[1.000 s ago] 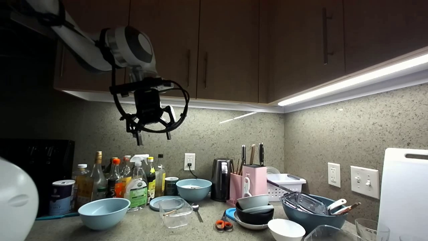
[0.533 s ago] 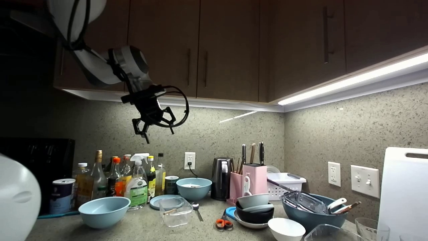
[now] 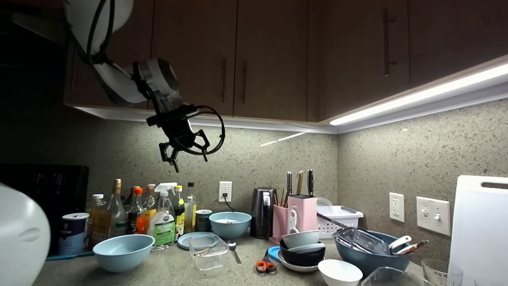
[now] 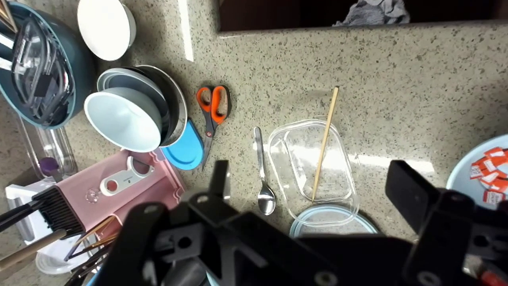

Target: Pick the chopstick in the blue bowl and put in on the counter

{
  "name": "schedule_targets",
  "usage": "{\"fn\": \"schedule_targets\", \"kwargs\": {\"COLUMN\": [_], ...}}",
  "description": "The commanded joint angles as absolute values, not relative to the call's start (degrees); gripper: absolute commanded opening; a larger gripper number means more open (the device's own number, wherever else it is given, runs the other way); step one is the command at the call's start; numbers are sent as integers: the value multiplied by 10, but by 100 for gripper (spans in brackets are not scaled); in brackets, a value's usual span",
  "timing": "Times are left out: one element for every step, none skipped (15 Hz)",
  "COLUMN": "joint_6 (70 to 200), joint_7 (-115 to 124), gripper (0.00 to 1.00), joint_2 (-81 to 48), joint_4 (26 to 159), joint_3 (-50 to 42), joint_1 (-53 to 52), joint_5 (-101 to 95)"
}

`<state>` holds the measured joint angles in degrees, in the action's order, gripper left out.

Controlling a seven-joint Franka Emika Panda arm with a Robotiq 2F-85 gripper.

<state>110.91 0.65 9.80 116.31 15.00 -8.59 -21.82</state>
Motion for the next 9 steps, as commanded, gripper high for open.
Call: {"fn": "schedule_targets", "kwargs": {"joint_6": [1151, 1178, 1195, 1211, 1220, 1226, 1232, 1229, 1218], "joint_7": [80, 113, 133, 157, 176, 195, 216, 240, 260], "gripper": [100, 100, 100, 100, 100, 100, 100, 100, 100], "joint_2": [45, 21, 4, -23, -43, -68, -87, -106, -121], "joint_4": [1145, 1140, 1135, 1125, 1115, 1103, 1093, 1079, 1066], "joint_3": [134, 130, 126, 120, 114, 106, 97, 88, 81], "joint_1": [-80, -75, -75, -75, -76, -81, -86, -92, -99], "joint_5": [-220, -246, -263, -290, -312, -340, -364, -387, -407]}}
